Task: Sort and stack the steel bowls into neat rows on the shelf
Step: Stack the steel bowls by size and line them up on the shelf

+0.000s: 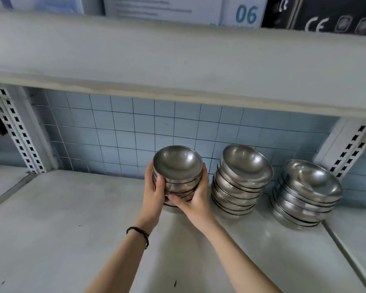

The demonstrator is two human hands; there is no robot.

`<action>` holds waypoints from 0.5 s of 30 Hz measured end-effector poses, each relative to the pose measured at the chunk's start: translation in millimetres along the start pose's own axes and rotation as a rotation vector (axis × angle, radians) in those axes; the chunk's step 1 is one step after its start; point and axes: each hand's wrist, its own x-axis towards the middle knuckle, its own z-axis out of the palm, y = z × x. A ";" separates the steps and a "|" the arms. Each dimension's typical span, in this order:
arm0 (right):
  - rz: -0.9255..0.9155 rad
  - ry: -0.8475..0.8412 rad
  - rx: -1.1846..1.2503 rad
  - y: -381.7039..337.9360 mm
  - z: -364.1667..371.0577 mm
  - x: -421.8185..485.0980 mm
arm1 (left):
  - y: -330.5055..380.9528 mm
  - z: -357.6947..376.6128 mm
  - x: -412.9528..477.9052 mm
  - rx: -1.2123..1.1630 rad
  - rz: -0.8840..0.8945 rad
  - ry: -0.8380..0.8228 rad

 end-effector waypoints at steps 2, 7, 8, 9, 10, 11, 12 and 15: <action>0.005 0.016 -0.019 2.2 0.4 0.5 | -1.4 -0.7 2.1 -0.005 -0.010 -0.018; 0.023 0.044 -0.081 1.5 2.4 -4.5 | 1.9 -9.7 -0.1 0.042 0.002 -0.132; 0.027 0.041 -0.087 0.5 2.1 -4.9 | 2.8 -12.7 -0.7 0.057 0.005 -0.158; 0.036 0.034 -0.096 -0.9 1.6 -5.3 | 3.4 -15.5 -0.6 0.078 0.004 -0.177; 0.046 0.027 -0.109 -2.4 1.1 -6.0 | 4.2 -18.5 -0.6 0.100 0.000 -0.189; 0.058 0.018 -0.129 -4.0 0.3 -7.9 | 5.7 -21.4 -0.8 0.126 -0.010 -0.189; 0.071 0.004 -0.151 -5.0 -1.0 -10.9 | 8.0 -24.1 -1.6 0.156 -0.033 -0.179; 0.126 -0.038 -0.208 -5.1 -8.3 -26.6 | 17.6 -37.6 -10.5 0.341 -0.111 -0.136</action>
